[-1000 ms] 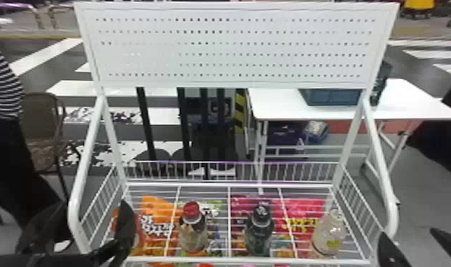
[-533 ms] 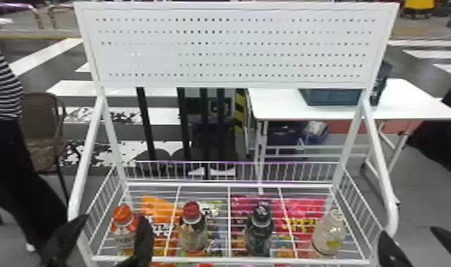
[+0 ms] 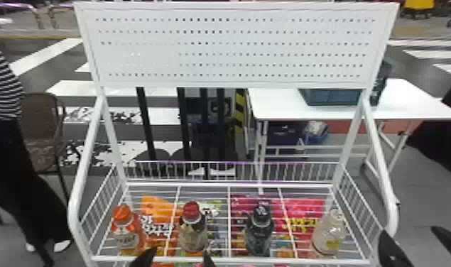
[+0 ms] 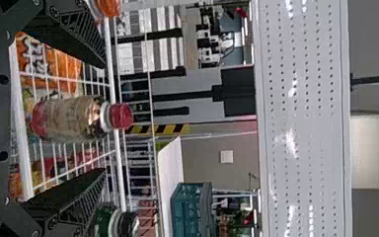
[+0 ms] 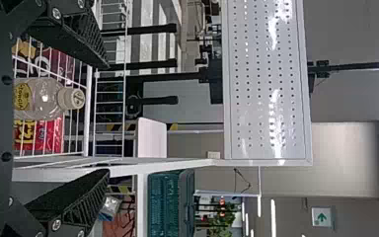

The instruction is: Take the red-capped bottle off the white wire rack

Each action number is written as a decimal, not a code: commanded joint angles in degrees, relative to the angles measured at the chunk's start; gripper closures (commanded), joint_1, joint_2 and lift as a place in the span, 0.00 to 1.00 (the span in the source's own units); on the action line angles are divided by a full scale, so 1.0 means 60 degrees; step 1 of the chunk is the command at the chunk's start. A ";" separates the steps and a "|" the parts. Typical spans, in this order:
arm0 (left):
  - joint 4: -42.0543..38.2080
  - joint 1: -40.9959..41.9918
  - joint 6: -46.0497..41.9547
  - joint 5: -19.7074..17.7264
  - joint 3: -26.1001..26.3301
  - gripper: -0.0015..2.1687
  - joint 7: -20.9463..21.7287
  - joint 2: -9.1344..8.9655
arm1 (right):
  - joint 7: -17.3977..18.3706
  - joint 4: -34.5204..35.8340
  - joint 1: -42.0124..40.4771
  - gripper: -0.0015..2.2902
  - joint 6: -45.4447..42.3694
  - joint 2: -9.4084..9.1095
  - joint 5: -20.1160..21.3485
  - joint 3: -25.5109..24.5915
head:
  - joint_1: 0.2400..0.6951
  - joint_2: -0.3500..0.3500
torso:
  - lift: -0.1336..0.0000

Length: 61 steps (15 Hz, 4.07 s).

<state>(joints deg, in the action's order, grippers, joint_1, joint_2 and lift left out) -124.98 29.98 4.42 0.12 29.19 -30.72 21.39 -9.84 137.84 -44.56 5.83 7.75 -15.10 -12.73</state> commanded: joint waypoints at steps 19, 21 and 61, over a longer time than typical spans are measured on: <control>0.3853 -0.2419 -0.2090 -0.0869 0.1038 0.02 -0.0476 -0.0680 | -0.0249 0.0231 -0.0469 0.06 -0.0274 -0.0060 0.0085 0.0041 | 0.57 0.50 | 1.00; 0.4161 -0.2653 -0.2090 -0.1045 0.1038 0.03 -0.0490 -0.0738 | -0.0264 0.0289 -0.0513 0.06 -0.0304 -0.0060 0.0070 0.0041 | 0.57 0.50 | 1.00; 0.3370 -0.2917 -0.1855 -0.1264 0.0950 0.62 -0.0593 -0.0196 | -0.0278 0.0143 -0.0381 0.06 -0.0274 -0.0046 0.0070 -0.0222 | 0.57 0.50 | 1.00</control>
<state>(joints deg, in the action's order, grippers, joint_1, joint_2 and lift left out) -101.07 9.94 -7.05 -8.96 35.18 -34.27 19.41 -11.51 138.81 -46.89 4.18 7.53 -14.68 -14.15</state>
